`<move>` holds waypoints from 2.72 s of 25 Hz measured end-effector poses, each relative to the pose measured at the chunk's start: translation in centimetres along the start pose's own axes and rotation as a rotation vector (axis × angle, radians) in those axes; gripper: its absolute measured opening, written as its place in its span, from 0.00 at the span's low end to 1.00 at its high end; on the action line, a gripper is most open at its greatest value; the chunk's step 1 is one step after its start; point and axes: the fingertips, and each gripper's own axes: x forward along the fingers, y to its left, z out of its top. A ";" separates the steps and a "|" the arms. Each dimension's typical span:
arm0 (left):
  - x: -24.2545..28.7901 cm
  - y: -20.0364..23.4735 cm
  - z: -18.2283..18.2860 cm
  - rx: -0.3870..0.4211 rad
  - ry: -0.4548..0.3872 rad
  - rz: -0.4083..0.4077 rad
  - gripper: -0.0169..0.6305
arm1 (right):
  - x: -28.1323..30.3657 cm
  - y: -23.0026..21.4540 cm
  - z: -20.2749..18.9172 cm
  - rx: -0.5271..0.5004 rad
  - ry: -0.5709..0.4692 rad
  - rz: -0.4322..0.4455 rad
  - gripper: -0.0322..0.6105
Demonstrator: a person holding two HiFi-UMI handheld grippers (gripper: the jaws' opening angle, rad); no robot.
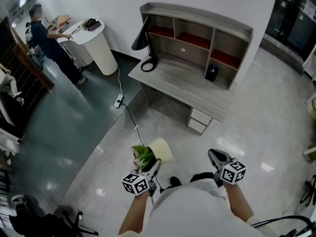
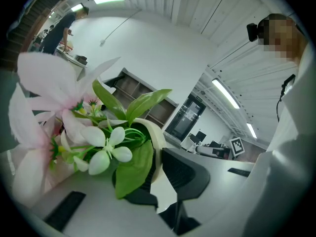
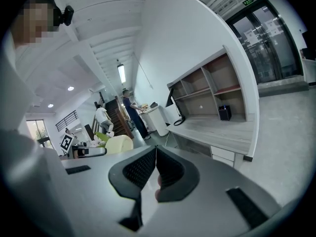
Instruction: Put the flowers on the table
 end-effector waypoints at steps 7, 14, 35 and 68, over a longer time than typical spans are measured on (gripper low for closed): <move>-1.0 1.5 0.8 0.001 -0.009 -0.006 0.11 | 0.8 1.6 -0.2 -0.018 0.017 -0.007 0.08; -0.8 2.9 1.7 -0.007 -0.017 0.003 0.11 | 2.2 1.6 0.2 -0.023 0.035 -0.008 0.08; 6.3 8.4 7.6 -0.018 -0.017 0.040 0.11 | 12.5 -3.7 6.0 0.008 0.046 0.034 0.08; 23.9 13.4 17.1 -0.012 -0.034 0.164 0.11 | 24.1 -17.9 17.3 -0.003 0.123 0.145 0.08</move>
